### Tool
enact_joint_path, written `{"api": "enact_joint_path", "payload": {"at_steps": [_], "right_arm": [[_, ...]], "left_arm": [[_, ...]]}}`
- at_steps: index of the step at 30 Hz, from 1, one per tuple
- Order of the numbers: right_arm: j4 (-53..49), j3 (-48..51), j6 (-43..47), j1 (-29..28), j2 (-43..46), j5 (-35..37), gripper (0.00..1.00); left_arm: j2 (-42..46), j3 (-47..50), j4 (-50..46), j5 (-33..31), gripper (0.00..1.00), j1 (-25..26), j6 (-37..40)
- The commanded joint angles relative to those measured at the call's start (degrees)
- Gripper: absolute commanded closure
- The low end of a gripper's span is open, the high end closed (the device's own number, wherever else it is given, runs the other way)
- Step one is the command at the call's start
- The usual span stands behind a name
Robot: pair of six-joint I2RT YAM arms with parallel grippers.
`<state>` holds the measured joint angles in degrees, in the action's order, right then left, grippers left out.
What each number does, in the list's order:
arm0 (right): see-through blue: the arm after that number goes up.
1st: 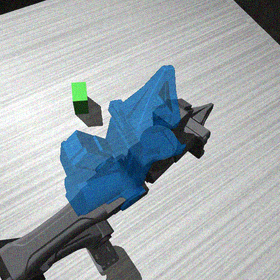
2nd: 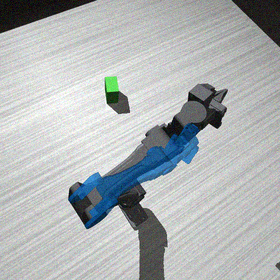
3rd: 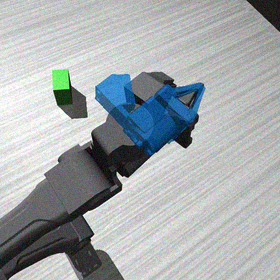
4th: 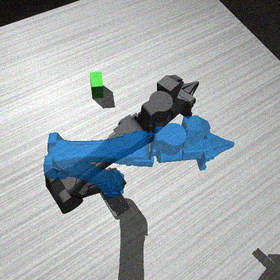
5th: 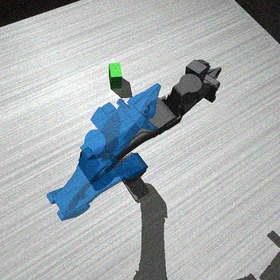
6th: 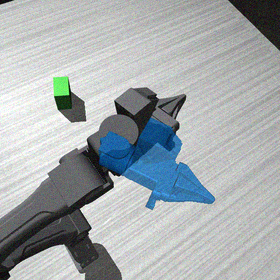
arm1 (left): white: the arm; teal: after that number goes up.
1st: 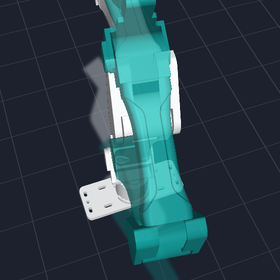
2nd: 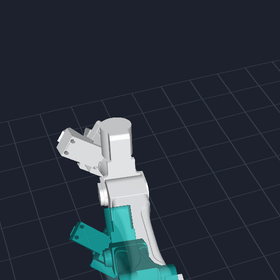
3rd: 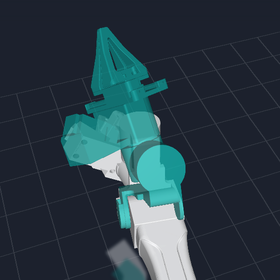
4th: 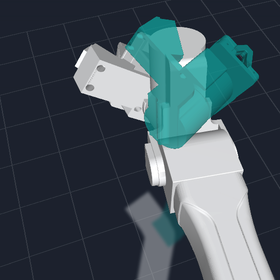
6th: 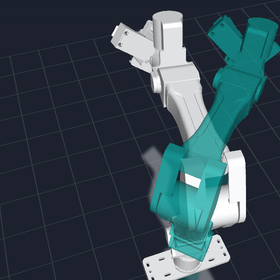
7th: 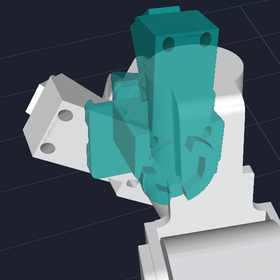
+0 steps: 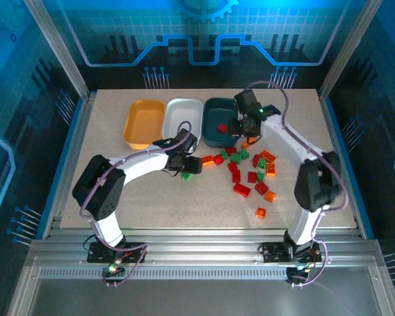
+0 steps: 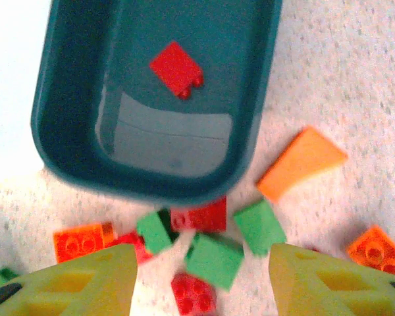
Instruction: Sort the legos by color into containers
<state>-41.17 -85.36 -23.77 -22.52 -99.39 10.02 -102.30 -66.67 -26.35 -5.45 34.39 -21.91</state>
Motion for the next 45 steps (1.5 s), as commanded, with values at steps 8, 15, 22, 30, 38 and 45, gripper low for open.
{"api": "enact_joint_path", "payload": {"at_steps": [8, 15, 22, 30, 38, 45], "right_arm": [[5.8, 20.7, -2.5, -0.4, 12.3, -3.8, 0.47], [3.9, 22.3, -2.0, 0.4, 16.1, 0.0, 0.46], [5.0, 22.3, -2.9, 1.1, 15.8, -2.1, 0.46], [4.7, 22.8, -2.8, 1.2, 16.6, -0.8, 0.46], [7.4, 24.2, -6.8, 4.1, 16.5, 0.1, 0.47], [12.5, 23.8, -13.0, 9.7, 12.0, 0.0, 0.46]], "left_arm": [[-7.2, -3.8, -5.2, -5.7, 0.36, 1.3, 3.0], [-6.5, -2.7, -4.1, -4.0, 0.43, 1.6, 2.4], [-7.6, -4.0, -4.0, -5.4, 0.43, 1.6, 3.1], [-10.3, -7.1, -4.8, -7.1, 0.6, 1.6, 5.6], [-1.8, -7.0, -6.7, -6.9, 0.74, 1.6, 5.2], [0.5, -19.9, -11.3, -9.4, 0.73, -4.3, 8.5]]}}
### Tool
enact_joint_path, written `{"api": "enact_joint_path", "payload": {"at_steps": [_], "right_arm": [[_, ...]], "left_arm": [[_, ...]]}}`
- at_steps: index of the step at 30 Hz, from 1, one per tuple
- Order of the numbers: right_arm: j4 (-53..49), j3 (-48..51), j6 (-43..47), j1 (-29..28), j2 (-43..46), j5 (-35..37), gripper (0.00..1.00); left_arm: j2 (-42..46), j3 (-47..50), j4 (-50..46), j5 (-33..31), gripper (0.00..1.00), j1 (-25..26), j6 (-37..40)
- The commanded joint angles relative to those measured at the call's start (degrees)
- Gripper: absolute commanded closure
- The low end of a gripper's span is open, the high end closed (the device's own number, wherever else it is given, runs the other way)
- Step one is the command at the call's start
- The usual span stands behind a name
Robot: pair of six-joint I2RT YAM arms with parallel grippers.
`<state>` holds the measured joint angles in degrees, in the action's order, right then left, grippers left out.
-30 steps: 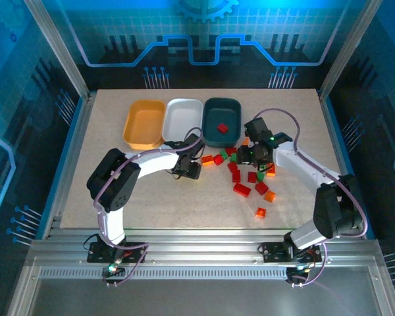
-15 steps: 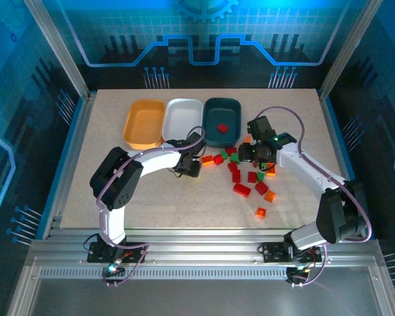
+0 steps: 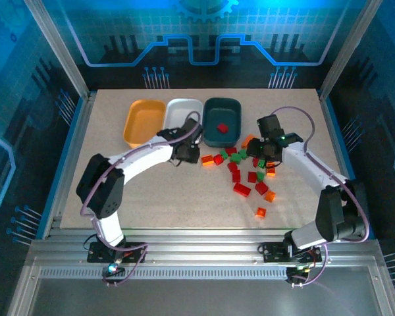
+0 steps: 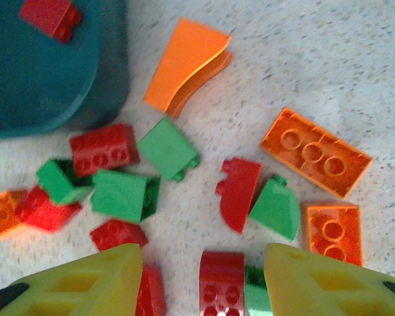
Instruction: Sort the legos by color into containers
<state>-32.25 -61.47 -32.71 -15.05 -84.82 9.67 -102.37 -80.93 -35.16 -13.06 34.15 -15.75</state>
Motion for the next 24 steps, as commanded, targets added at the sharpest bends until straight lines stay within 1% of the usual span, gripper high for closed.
{"api": "enact_joint_path", "payload": {"at_steps": [1, 4, 6, 8, 9, 12, 15, 19, 22, 24], "right_arm": [[4.5, -1.0, -4.7, 2.8, -4.3, -0.1, 0.46], [4.0, -6.3, -5.2, 4.1, -10.7, -1.5, 0.47], [3.5, -9.4, -5.2, 4.5, -14.5, -1.7, 0.47], [3.3, -12.2, -5.4, 5.2, -17.7, -3.5, 0.46], [2.9, -13.7, -5.6, 5.4, -19.4, -4.1, 0.46], [2.3, -16.5, -5.6, 5.5, -22.7, -4.4, 0.43], [2.2, -18.3, -5.5, 5.7, -25.0, -5.1, 0.42], [2.5, -19.7, -6.1, 5.9, -27.7, -6.6, 0.41], [2.6, -20.9, -6.6, 5.9, -29.5, -7.1, 0.41], [2.6, -21.8, -6.8, 5.9, -30.5, -7.6, 0.41]], "left_arm": [[-1.3, -8.2, -3.1, -0.3, 0.73, -6.4, 1.9], [-8.6, -17.9, -6.9, 2.7, 0.74, -11.4, 1.2], [-13.5, -24.3, -9.0, 4.4, 0.74, -12.9, 1.8], [-18.5, -31.4, -12.3, 5.6, 0.74, -13.7, 2.3], [-20.8, -34.8, -13.8, 5.0, 0.74, -13.8, 2.7], [-26.3, -41.4, -16.5, 5.0, 0.73, -14.4, 3.0], [-29.9, -45.0, -17.6, 6.2, 0.72, -15.1, 2.3], [-32.4, -46.5, -17.4, 7.5, 0.67, -15.4, 1.8], [-33.1, -46.9, -17.1, 8.8, 0.59, -15.4, 1.4], [-33.2, -47.0, -17.2, 8.9, 0.47, -15.4, 1.4]]}}
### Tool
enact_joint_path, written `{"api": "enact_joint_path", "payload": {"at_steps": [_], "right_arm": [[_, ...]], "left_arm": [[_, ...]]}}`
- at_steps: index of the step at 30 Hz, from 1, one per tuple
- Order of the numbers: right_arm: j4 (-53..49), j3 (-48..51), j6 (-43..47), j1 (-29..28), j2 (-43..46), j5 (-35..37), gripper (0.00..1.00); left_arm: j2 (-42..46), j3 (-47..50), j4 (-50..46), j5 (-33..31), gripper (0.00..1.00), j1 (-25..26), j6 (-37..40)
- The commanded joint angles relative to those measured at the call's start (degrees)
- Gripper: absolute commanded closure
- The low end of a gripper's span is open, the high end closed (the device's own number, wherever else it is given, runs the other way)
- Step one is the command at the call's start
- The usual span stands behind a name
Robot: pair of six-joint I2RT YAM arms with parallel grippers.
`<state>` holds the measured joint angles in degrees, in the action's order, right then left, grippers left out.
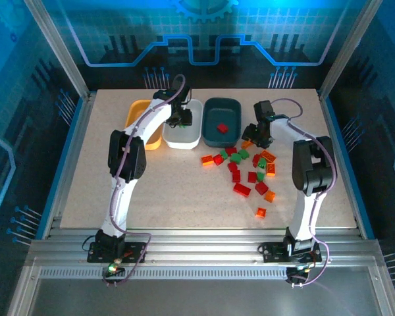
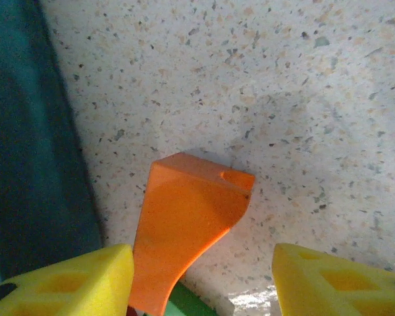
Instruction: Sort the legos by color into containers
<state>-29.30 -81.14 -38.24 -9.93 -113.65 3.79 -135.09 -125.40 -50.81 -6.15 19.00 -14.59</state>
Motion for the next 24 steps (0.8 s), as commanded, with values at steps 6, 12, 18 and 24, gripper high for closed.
{"api": "enact_joint_path", "payload": {"at_steps": [6, 12, 18, 24], "right_arm": [[-1.4, -4.8, -1.1, 1.1, -4.4, -0.9, 0.41], [-2.9, -7.3, -0.9, 1.2, -6.8, 0.9, 0.45], [-3.4, -7.0, -0.4, 1.2, -6.7, 1.9, 0.49], [-2.9, -6.0, 0.2, 1.2, -5.5, 1.8, 0.63]], "left_arm": [[2.5, -2.5, -2.1, 3.8, 0.27, -0.3, 0.5], [16.6, 9.4, 4.0, 6.3, 0.2, -0.3, -1.5], [37.3, 33.7, 15.4, 6.9, 0.14, -0.3, -4.8], [51.8, 52.2, 18.9, 6.2, 0.13, -0.7, -7.2]]}}
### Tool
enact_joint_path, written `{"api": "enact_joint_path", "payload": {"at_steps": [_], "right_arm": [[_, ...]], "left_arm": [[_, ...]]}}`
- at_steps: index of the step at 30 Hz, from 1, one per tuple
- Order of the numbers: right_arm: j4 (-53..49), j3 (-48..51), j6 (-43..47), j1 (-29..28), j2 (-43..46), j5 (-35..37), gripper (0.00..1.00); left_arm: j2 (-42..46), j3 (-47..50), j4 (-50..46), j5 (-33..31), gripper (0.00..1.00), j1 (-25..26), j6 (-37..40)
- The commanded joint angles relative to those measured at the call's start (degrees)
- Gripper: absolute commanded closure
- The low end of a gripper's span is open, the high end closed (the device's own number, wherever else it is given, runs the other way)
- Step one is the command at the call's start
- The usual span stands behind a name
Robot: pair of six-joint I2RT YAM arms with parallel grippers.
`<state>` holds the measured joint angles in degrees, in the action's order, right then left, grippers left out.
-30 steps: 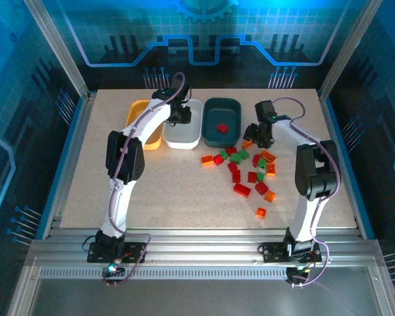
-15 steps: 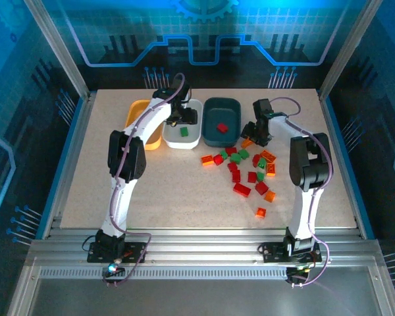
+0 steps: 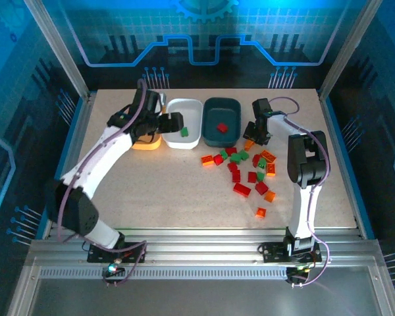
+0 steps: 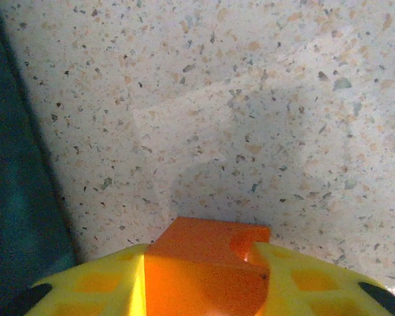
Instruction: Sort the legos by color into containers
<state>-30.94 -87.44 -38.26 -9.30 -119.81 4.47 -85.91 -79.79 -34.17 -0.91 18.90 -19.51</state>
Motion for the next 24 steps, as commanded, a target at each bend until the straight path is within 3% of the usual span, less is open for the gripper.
{"api": "enact_joint_path", "payload": {"at_steps": [1, 10, 19, 24], "right_arm": [[-1.1, 0.4, 0.5, 0.6, 0.9, 1.3, 0.65], [0.1, 3.4, 0.8, 1.6, 5.3, 3.2, 0.74], [-0.3, 6.2, 1.8, 1.2, 12.5, 3.2, 0.75], [0.2, 8.3, 2.0, -2.8, 19.6, 2.8, 0.75]], "left_arm": [[4.3, 8.7, 2.2, 0.9, 0.13, -0.6, -2.5], [19.2, 22.6, 1.5, 0.4, 0.11, -1.9, -5.5], [23.6, 27.2, 2.7, 0.1, 0.11, -2.0, -8.4], [25.3, 30.7, 4.4, -0.1, 0.09, -5.0, -12.6]]}}
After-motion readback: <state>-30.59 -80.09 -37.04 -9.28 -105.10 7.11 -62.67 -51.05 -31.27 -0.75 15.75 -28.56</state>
